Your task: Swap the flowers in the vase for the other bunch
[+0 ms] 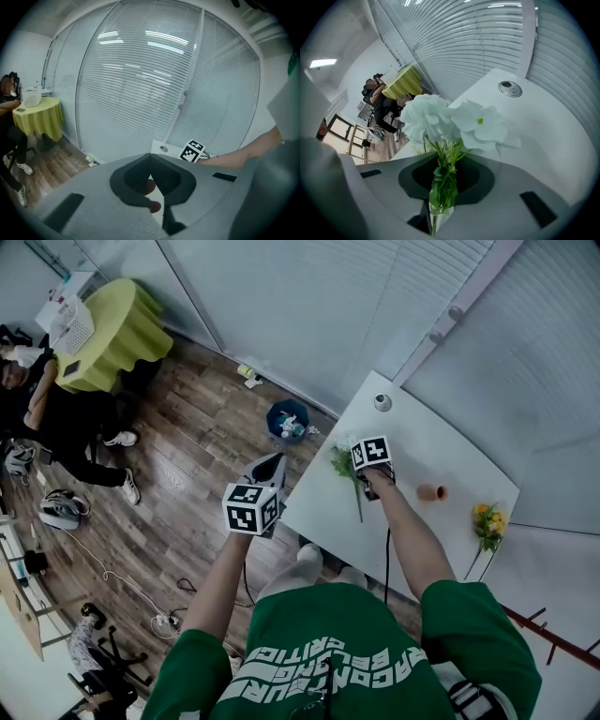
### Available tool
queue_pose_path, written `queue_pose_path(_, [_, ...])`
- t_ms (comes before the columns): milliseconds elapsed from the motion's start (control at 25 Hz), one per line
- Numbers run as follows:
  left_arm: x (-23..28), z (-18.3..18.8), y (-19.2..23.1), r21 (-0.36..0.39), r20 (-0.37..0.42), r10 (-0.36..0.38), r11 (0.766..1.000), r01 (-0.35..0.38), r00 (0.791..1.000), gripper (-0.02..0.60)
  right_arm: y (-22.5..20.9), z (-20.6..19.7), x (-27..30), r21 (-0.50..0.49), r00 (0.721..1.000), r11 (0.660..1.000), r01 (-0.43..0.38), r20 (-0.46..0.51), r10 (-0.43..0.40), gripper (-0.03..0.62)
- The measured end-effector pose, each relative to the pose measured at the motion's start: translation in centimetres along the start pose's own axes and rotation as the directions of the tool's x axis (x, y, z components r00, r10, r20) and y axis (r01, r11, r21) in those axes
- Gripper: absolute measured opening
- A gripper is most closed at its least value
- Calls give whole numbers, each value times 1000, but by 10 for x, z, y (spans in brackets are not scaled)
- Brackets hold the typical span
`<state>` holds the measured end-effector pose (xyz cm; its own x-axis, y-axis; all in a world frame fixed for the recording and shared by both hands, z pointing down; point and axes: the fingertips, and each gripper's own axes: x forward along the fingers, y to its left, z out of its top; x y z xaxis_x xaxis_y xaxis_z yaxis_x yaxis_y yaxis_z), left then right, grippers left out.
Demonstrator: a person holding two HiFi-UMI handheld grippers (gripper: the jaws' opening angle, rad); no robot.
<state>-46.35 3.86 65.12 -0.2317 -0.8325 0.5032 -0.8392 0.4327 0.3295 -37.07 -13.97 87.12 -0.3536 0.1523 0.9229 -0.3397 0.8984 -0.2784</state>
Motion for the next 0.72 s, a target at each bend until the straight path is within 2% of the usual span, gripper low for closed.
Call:
queue_pose_path(200, [-3,3,-5,9,9,-3,1000,2,1000,0,2,5,-13,14,998,1000,-25,55,25,67])
queue_pose_path(440, [-8,12,-23,27,29,-28,999,27,999,0,6,19,-49,20,985,999,-47,169,43,63])
queue_pose_path(600, [-8,21,-41,45,47,-59,997,57,997,0,10,38,-90,13,958,998,-59,281,53,63])
queue_pose_path(720, [-5,30,-57,67,59,-84,995,80,995,0,14,58,-133,-1,921,997,-71,384,66,63])
